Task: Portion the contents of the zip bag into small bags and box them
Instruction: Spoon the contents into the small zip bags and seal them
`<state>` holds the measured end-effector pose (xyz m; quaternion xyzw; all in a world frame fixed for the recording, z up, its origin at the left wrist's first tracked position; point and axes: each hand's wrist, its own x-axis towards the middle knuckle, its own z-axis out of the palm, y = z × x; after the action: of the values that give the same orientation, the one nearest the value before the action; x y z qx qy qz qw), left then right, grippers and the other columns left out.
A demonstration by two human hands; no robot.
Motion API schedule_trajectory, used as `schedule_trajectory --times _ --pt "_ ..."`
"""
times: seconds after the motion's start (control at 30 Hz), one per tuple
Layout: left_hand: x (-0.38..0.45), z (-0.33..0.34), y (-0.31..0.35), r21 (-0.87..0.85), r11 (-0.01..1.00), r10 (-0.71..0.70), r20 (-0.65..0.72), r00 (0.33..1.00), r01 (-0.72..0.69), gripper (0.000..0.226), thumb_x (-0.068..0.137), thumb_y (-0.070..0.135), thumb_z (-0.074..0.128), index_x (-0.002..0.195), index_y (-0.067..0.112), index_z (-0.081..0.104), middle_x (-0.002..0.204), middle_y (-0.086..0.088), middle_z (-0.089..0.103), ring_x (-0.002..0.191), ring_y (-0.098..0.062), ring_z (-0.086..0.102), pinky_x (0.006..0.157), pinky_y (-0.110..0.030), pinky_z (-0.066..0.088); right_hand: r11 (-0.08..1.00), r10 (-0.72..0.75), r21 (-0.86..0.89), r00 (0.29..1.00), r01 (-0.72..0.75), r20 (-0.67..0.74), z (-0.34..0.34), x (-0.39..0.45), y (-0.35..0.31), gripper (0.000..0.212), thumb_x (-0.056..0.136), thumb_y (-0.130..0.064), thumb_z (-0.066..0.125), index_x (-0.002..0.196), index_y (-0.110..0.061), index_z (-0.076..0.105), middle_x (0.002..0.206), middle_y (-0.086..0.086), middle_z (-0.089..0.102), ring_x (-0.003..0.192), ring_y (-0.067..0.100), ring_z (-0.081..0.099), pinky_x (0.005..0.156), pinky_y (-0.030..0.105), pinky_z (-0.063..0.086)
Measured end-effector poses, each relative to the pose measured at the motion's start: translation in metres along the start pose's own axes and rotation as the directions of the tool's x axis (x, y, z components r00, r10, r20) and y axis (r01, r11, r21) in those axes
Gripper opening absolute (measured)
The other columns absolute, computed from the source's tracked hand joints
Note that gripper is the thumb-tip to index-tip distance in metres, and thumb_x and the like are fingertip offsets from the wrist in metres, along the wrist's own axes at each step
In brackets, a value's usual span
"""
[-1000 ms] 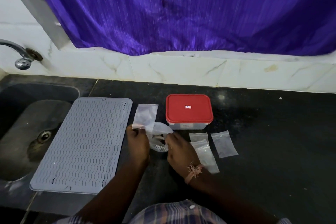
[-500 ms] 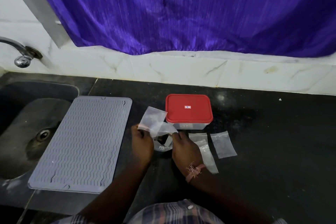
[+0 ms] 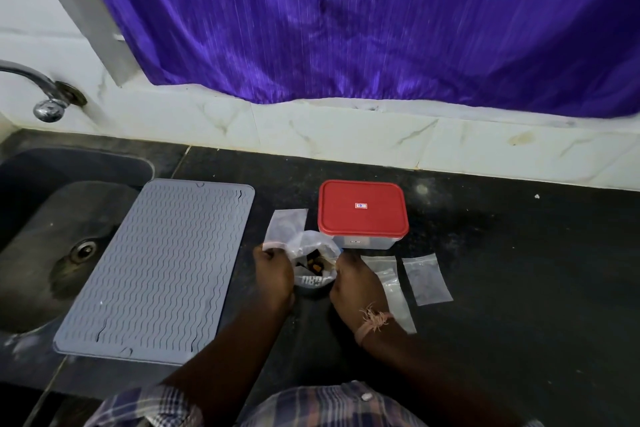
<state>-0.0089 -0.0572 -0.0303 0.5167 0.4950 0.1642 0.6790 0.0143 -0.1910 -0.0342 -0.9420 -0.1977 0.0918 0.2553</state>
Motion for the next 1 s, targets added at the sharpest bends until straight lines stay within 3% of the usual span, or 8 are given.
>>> schedule_trajectory --times 0.1,0.23,0.33,0.47,0.67,0.8,0.9,1.0 --pt "0.002 0.0 -0.006 -0.042 0.999 -0.025 0.035 0.999 0.027 0.026 0.101 0.007 0.047 0.127 0.011 0.049 0.121 -0.016 0.062 0.108 -0.035 0.065 0.094 -0.056 0.056 0.965 0.184 0.187 0.983 -0.183 0.01 -0.001 -0.001 -0.003 0.016 0.078 -0.005 0.061 0.092 -0.011 0.067 0.091 0.006 0.071 0.087 0.023 0.067 0.075 0.029 0.053" --pt "0.002 0.001 -0.008 -0.066 0.998 -0.005 0.05 0.999 0.009 0.021 0.103 0.004 0.047 0.123 0.007 0.049 0.115 -0.021 0.063 0.102 -0.035 0.067 0.082 -0.049 0.059 0.752 0.506 0.423 0.854 -0.506 0.122 0.004 0.004 0.001 0.014 0.075 -0.014 0.059 0.071 -0.018 0.072 0.07 0.002 0.073 0.071 0.022 0.071 0.07 0.04 0.061" --pt "0.002 0.002 -0.005 -0.007 1.0 -0.009 0.058 0.998 0.009 0.022 0.102 0.005 0.046 0.123 0.01 0.049 0.112 -0.017 0.064 0.1 -0.033 0.067 0.087 -0.051 0.058 0.541 0.588 0.6 0.775 -0.589 0.231 0.001 0.004 0.002 0.018 0.08 -0.006 0.052 0.071 -0.009 0.068 0.054 0.008 0.067 0.045 0.022 0.061 0.045 0.033 0.053" --pt "0.006 0.005 0.001 0.064 0.998 0.013 0.039 0.999 -0.015 0.025 0.103 0.007 0.044 0.127 0.012 0.049 0.114 -0.013 0.062 0.103 -0.031 0.065 0.092 -0.052 0.057 0.419 0.607 0.69 0.748 -0.59 0.27 -0.008 0.003 0.005 0.023 0.083 0.0 0.048 0.07 -0.003 0.066 0.052 0.011 0.063 0.041 0.023 0.053 0.046 0.031 0.045" --pt "0.013 0.0 0.01 0.151 0.986 0.079 -0.01 0.997 -0.077 0.022 0.103 0.015 0.05 0.124 0.013 0.056 0.112 -0.011 0.066 0.099 -0.027 0.067 0.091 -0.049 0.058 0.39 0.6 0.705 0.745 -0.592 0.293 -0.015 0.003 0.008 0.02 0.087 -0.003 0.055 0.071 -0.001 0.068 0.054 0.011 0.063 0.044 0.023 0.053 0.048 0.032 0.044" --pt "0.019 -0.007 0.027 0.369 0.921 0.176 -0.112 0.978 -0.123 0.021 0.099 0.025 0.057 0.119 0.019 0.062 0.111 -0.007 0.066 0.097 -0.024 0.066 0.089 -0.046 0.058 0.415 0.589 0.719 0.766 -0.558 0.255 -0.015 -0.002 0.007 0.015 0.088 -0.004 0.055 0.082 -0.003 0.068 0.061 0.011 0.066 0.047 0.02 0.056 0.045 0.03 0.045" --pt "0.019 -0.016 0.035 0.369 0.893 0.32 -0.118 0.94 -0.258 0.018 0.101 0.014 0.056 0.118 0.014 0.058 0.106 0.0 0.06 0.097 -0.018 0.061 0.085 -0.035 0.05 0.499 0.549 0.702 0.812 -0.508 0.198 -0.013 -0.005 0.007 0.014 0.088 -0.003 0.056 0.083 -0.007 0.068 0.063 0.01 0.068 0.046 0.017 0.057 0.044 0.029 0.044" --pt "0.017 -0.027 0.035 0.43 0.8 0.489 -0.063 0.87 -0.418 0.029 0.097 0.006 0.058 0.122 0.02 0.056 0.113 -0.003 0.058 0.097 -0.02 0.062 0.075 -0.032 0.057 0.56 0.516 0.667 0.837 -0.492 0.184 -0.013 -0.007 0.002 0.014 0.089 -0.004 0.057 0.083 -0.01 0.068 0.068 0.012 0.071 0.046 0.014 0.059 0.042 0.027 0.044"
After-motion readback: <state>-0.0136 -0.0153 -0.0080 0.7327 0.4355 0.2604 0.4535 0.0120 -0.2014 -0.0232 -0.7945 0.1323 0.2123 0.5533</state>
